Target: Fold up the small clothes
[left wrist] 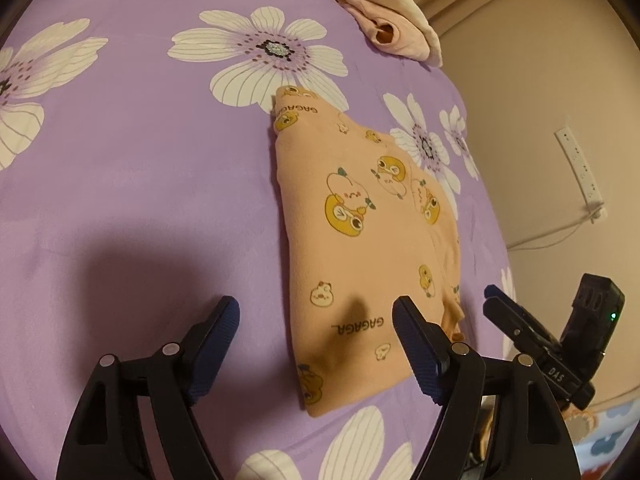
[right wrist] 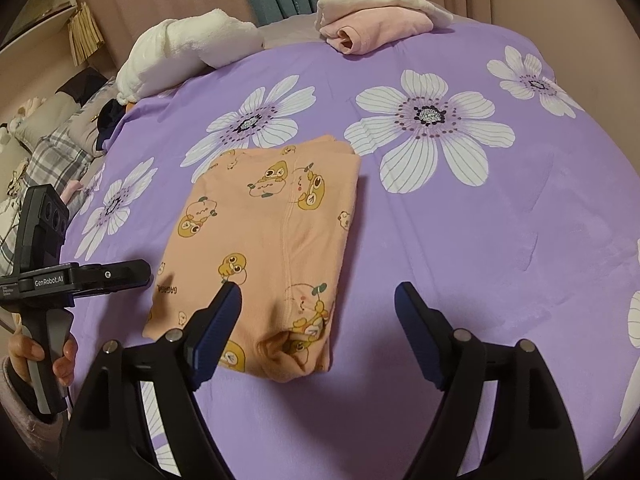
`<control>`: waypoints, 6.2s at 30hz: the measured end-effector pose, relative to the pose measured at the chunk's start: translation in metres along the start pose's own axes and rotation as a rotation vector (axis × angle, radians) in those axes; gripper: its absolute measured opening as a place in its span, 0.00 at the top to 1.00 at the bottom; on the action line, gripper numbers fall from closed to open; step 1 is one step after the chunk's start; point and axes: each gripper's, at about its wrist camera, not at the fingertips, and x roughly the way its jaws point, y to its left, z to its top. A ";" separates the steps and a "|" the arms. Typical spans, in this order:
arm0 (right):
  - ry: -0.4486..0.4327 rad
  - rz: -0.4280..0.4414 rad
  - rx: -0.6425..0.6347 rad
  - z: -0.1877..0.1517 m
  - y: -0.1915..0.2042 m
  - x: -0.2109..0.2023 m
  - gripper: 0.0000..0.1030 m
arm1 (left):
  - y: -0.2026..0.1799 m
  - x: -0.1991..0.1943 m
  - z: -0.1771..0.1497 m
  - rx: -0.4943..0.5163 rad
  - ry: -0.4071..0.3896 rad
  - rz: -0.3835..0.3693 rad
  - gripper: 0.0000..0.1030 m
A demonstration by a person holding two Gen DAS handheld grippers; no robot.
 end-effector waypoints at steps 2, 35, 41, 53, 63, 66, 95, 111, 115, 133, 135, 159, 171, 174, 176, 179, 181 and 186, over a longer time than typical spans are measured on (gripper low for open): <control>0.000 0.004 0.008 0.002 -0.001 0.001 0.21 | 0.001 0.001 0.002 -0.002 0.001 0.000 0.25; 0.039 0.081 0.144 0.024 -0.026 0.030 0.15 | -0.008 0.025 0.024 0.029 0.026 -0.004 0.25; 0.044 0.079 0.152 0.025 -0.029 0.033 0.15 | -0.012 0.029 0.026 0.039 0.035 -0.001 0.25; 0.060 0.082 0.167 0.026 -0.033 0.043 0.15 | -0.015 0.037 0.031 0.055 0.045 0.002 0.25; 0.083 0.114 0.201 0.024 -0.034 0.057 0.15 | -0.017 0.042 0.034 0.051 0.045 -0.012 0.24; 0.092 0.130 0.212 0.024 -0.034 0.063 0.14 | -0.018 0.045 0.036 0.052 0.047 -0.021 0.24; 0.082 0.266 0.257 0.026 -0.026 0.087 0.62 | -0.033 0.059 0.039 0.118 0.034 0.049 0.25; 0.003 0.169 0.145 0.032 0.001 0.074 0.81 | -0.045 0.055 0.033 0.191 0.025 0.133 0.70; -0.024 0.173 0.130 0.033 0.006 0.066 0.82 | -0.046 0.050 0.030 0.188 0.012 0.115 0.75; -0.071 0.174 0.022 0.031 0.046 0.026 0.82 | -0.046 0.008 0.015 0.185 -0.040 0.062 0.76; -0.077 0.176 0.012 0.031 0.051 0.022 0.82 | -0.046 0.001 0.013 0.183 -0.051 0.061 0.76; -0.103 0.238 -0.107 0.036 0.116 0.000 0.82 | -0.021 -0.068 -0.003 0.134 -0.151 0.066 0.76; -0.088 0.263 -0.153 0.047 0.143 0.017 0.82 | -0.001 -0.078 0.001 0.106 -0.178 0.099 0.76; -0.083 0.267 -0.162 0.049 0.148 0.023 0.82 | 0.004 -0.077 0.004 0.101 -0.182 0.110 0.76; -0.078 0.268 -0.166 0.051 0.152 0.028 0.82 | 0.008 -0.075 0.007 0.098 -0.182 0.116 0.76; -0.072 0.266 -0.171 0.053 0.153 0.033 0.82 | 0.012 -0.071 0.010 0.096 -0.179 0.125 0.76; -0.066 0.264 -0.172 0.054 0.155 0.038 0.82 | 0.015 -0.068 0.012 0.095 -0.176 0.131 0.76; -0.043 0.259 -0.172 0.056 0.157 0.051 0.82 | 0.022 -0.058 0.016 0.083 -0.155 0.140 0.76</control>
